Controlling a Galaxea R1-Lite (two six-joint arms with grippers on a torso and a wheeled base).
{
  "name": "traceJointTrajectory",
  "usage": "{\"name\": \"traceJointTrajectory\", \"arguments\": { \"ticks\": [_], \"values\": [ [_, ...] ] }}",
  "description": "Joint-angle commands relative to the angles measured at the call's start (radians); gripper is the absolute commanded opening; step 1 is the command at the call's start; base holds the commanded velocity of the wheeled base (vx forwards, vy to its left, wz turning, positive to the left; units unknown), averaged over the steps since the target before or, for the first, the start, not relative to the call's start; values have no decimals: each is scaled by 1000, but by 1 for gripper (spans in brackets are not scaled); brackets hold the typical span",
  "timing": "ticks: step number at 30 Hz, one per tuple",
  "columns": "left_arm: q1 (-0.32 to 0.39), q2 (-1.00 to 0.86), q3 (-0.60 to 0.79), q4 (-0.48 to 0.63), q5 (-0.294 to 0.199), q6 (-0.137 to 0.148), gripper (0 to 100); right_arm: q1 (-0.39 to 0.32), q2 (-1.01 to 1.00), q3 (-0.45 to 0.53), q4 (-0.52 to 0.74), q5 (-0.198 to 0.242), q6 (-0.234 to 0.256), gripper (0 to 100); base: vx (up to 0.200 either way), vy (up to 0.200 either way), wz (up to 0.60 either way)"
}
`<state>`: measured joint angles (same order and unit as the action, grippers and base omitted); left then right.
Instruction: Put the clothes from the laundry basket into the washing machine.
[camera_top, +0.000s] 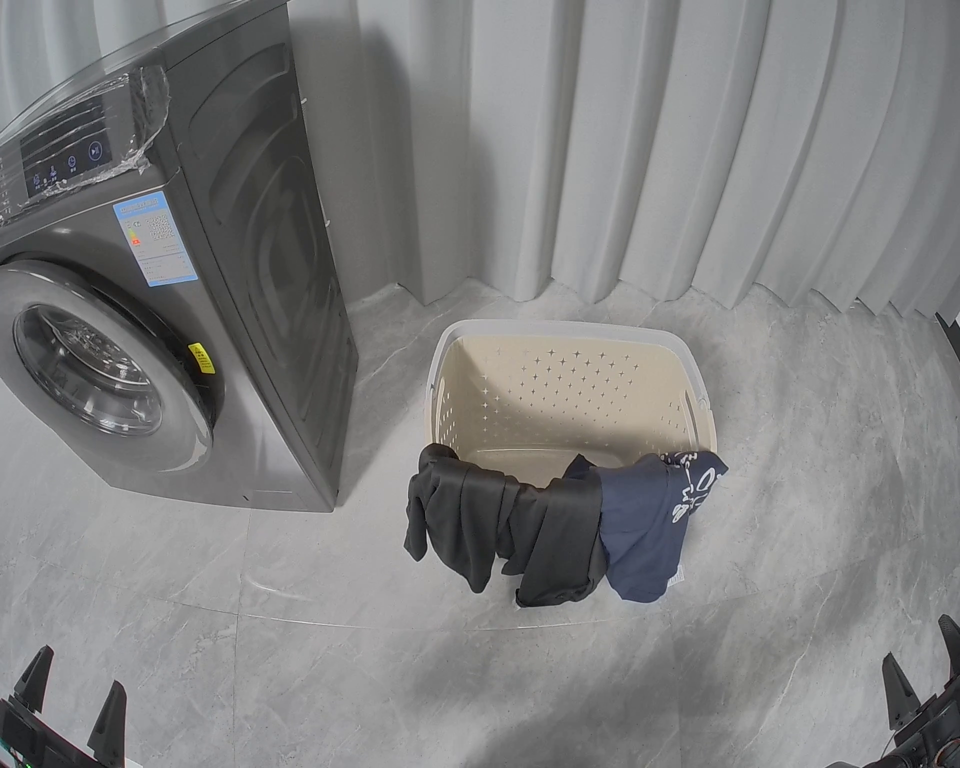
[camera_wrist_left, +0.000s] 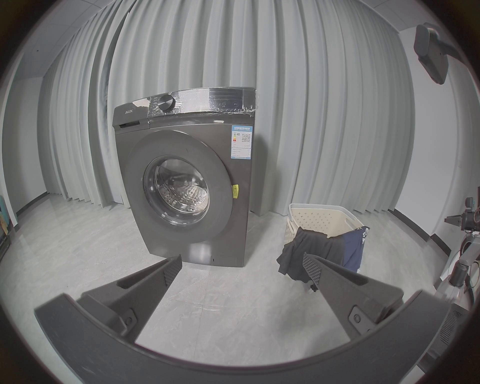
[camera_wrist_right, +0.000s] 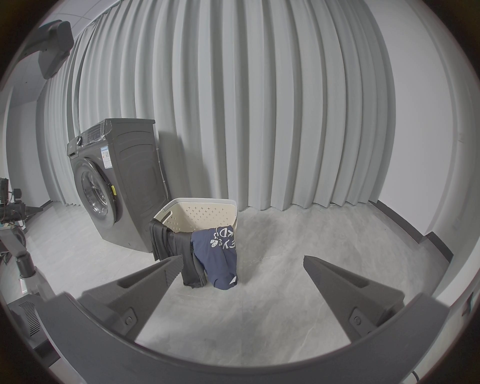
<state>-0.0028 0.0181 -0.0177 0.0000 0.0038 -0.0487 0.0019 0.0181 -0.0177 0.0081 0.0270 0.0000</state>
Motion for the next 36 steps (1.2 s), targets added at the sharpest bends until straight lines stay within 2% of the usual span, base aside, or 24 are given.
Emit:
{"name": "traceJointTrajectory", "arguments": {
  "ticks": [1,4,9,27,36],
  "values": [
    [0,-15,18,0,1,0,100,0,-7,16,0,1,0,100,200,0,0],
    [0,-17,18,0,1,-2,100,0,-7,18,0,1,0,100,200,0,0],
    [0,-15,18,0,1,0,100,0,-7,18,0,1,0,100,0,0,0],
    [0,-15,18,2,2,0,100,0,-7,18,0,1,0,100,0,-200,0],
    [0,-15,18,0,2,-2,100,0,-7,18,0,1,0,100,0,0,0]
  ]
}}
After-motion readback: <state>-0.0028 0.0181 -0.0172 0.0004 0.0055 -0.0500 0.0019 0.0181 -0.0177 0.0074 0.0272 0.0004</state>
